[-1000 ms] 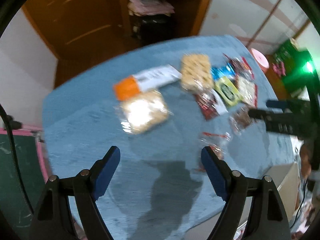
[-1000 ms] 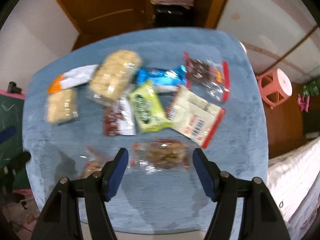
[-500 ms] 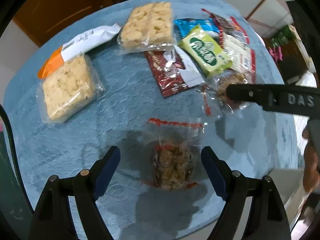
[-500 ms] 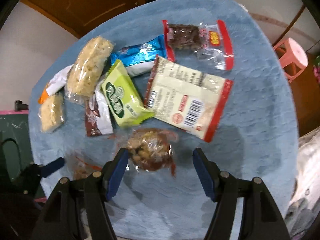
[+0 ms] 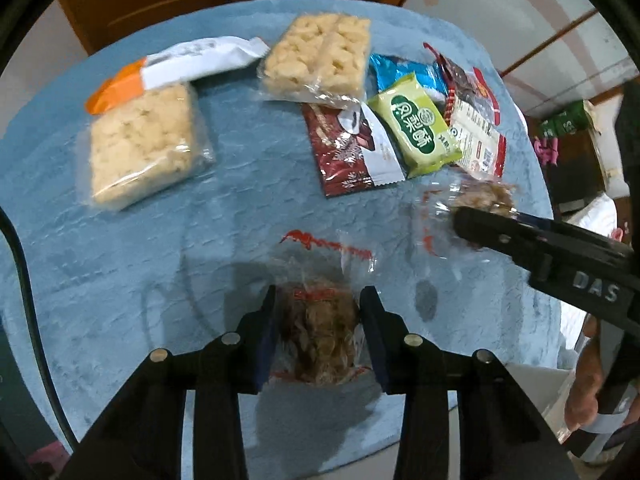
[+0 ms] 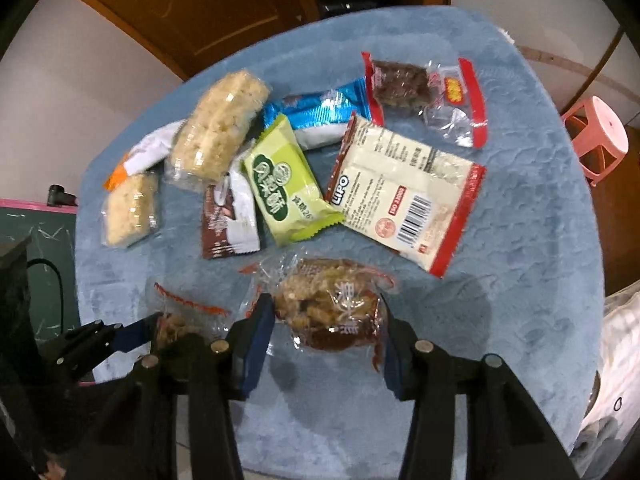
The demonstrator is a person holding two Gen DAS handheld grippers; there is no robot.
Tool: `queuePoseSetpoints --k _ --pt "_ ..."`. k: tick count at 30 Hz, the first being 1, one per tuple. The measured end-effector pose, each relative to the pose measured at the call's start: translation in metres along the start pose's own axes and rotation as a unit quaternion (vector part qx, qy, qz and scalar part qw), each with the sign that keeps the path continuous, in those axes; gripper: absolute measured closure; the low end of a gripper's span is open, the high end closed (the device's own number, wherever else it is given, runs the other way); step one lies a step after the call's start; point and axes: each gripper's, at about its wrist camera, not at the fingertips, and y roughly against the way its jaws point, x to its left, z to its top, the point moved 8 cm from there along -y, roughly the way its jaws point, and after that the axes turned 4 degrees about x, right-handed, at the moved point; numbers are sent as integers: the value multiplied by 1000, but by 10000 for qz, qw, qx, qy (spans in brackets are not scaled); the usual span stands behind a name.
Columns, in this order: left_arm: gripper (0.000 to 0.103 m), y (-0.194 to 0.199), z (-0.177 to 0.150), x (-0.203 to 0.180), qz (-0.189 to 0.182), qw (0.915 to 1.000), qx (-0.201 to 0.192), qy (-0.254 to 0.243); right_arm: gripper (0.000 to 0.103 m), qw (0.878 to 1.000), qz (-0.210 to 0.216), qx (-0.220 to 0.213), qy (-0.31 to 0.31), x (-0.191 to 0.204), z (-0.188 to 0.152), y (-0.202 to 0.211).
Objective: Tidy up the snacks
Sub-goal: 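Grasp the clear red-printed nut bag with left tool while right grasps clear nut bag, then carry both held nut bags over the white tray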
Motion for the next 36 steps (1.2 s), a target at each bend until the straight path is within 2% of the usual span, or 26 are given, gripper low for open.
queuePoseSetpoints --k 4,7,9,12,14,19,22,28,32,36 --pt "66 35 -1 -3 -50 9996 -265 78 55 9993 150 -302 138 12 -6 34" --pt "66 76 -7 -4 141 9979 -627 -15 55 9978 260 -574 205 18 -16 63" --pt "66 105 -12 -7 356 9950 -927 -135 55 9962 389 -740 227 22 -25 82" --pt "66 152 -21 -10 876 9842 -1456 -494 55 9937 514 -961 256 23 -39 109" --pt "66 176 -25 -9 1140 9785 -1599 -625 55 9919 555 -1104 278 25 -49 125" --pt "66 220 -62 -31 1195 9738 -1740 -850 55 9862 631 -1455 475 26 -84 175" --pt "66 225 -86 -55 1169 9739 -1695 -951 55 9834 618 -1597 597 25 -109 198" --pt "66 222 -146 -95 812 9811 -1533 -852 55 9790 551 -1760 864 22 -161 231" --pt "66 201 -174 -106 655 9869 -1355 -583 55 9792 478 -1714 973 19 -192 232" --pt "67 172 -193 -106 672 9908 -1148 -232 55 9827 450 -1467 1042 18 -222 219"
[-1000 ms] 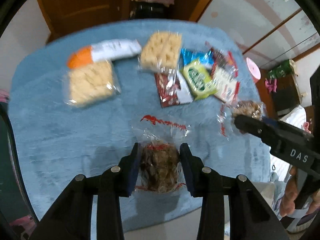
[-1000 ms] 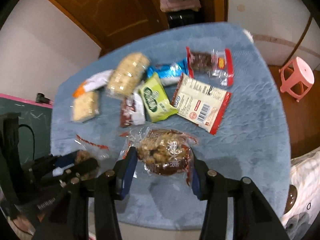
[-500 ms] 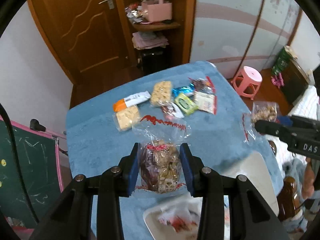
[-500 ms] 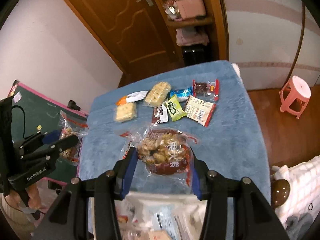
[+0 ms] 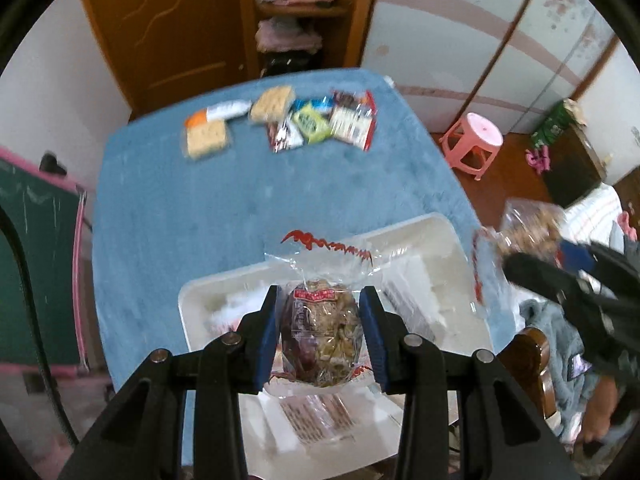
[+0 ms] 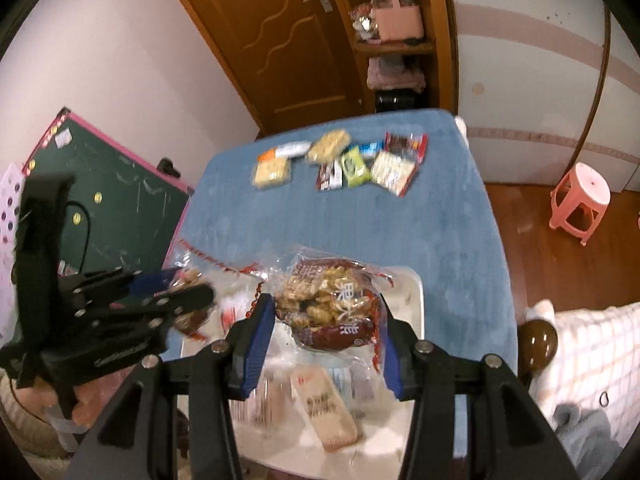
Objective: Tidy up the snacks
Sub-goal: 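Carry both held nut bags over the white tray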
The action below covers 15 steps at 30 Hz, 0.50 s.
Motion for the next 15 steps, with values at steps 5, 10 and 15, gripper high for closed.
queuePoseSetpoints --k 5,10,15 --pt "67 -29 -25 -4 125 9993 235 271 55 9989 -308 286 198 -3 -33 -13" --pt "67 -40 -38 -12 160 9988 336 311 55 9970 -467 545 281 -8 -56 -22" --pt "67 -40 -41 -15 276 9988 294 285 54 9952 -572 678 413 -7 -67 -28"
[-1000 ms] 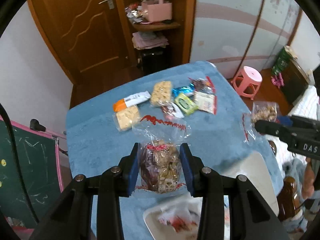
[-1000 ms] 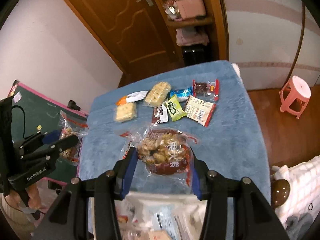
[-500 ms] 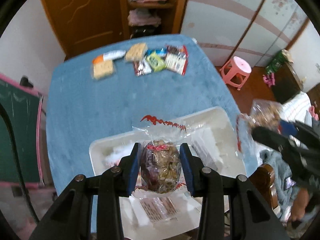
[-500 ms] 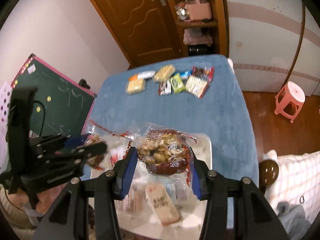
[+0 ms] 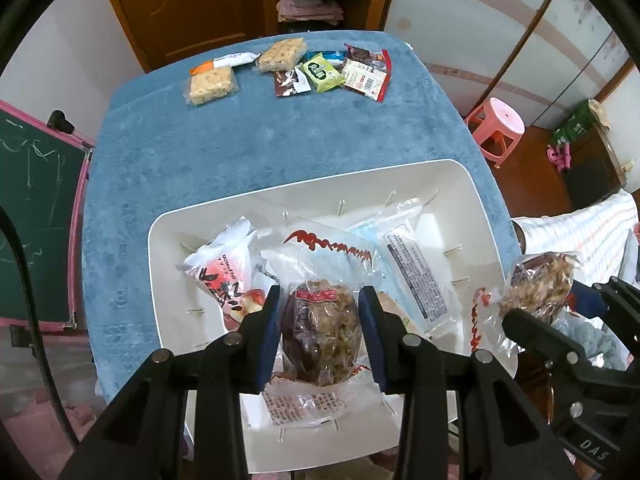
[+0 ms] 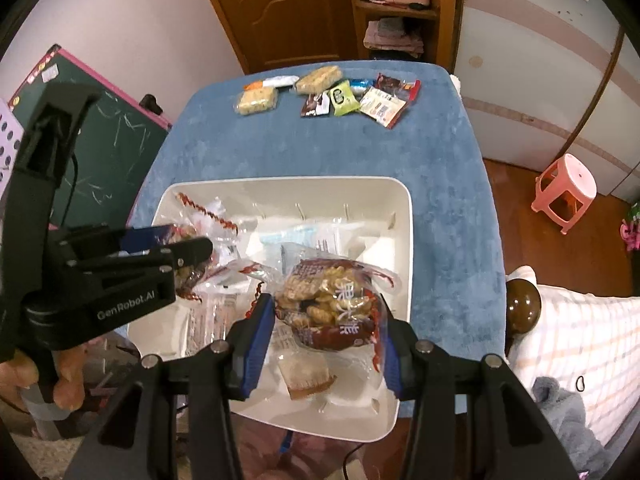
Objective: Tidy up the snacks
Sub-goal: 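Carry both held nut bags over the white tray, then open both tools to drop the nut bags into the tray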
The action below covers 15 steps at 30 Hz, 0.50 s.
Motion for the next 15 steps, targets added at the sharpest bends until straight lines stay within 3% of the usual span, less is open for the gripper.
queuePoseSetpoints --k 10,11,12,14,15 --pt "65 14 -5 11 124 9994 -196 250 52 9994 -169 77 278 8 -4 -3" --pt "57 17 -4 12 122 9992 -267 279 52 9994 -180 75 294 9 -5 -3" --pt "37 20 -4 13 122 9990 -316 294 52 9994 -180 63 303 10 -4 -2" --pt "18 28 -3 17 184 9978 -503 397 52 9994 -146 13 317 12 -3 0" --pt "18 32 -3 18 175 9972 -582 436 52 9994 -155 -11 321 12 -2 1"
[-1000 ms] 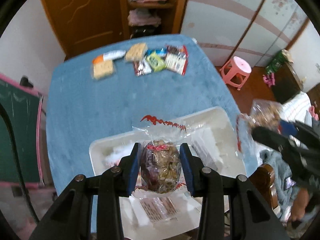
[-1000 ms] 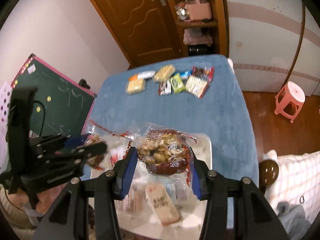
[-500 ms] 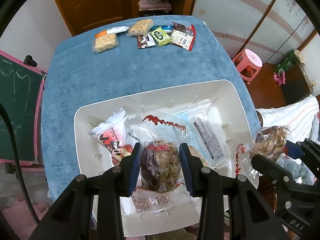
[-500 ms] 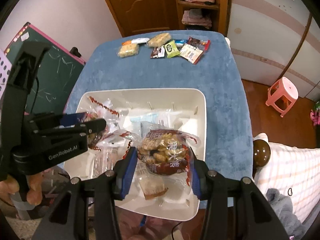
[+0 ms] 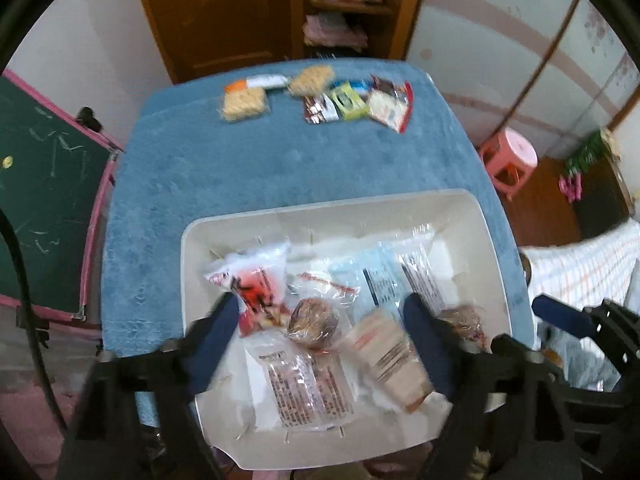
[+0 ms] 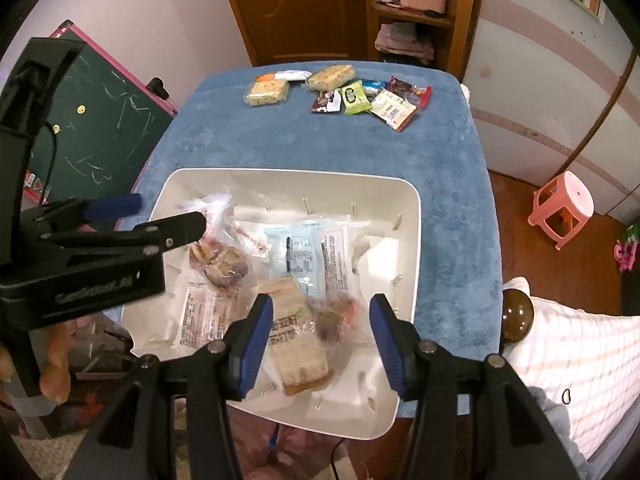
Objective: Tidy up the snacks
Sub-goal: 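Open both tools to drop the nut bags into the tray, then withdraw both tools from the tray toward the remaining snacks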
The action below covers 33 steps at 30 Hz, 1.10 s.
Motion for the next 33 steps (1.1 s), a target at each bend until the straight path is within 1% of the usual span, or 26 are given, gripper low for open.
queuePoseSetpoints --k 2,6,10,24,33 --pt "18 6 2 1 -119 9999 -88 76 50 10000 -45 -53 -7 0 1 2" --pt "18 9 1 7 -230 9994 -85 236 48 9998 -25 -167 -74 1 3 7" --pt "18 14 -1 10 -169 9995 -131 243 48 9995 -16 -295 -94 3 6 14" --pt "18 40 2 11 -64 9985 -473 279 48 9982 -47 -592 -22 5 14 35" --pt "18 71 14 5 -1 9958 -873 289 48 9960 -81 -882 67 1 24 56"
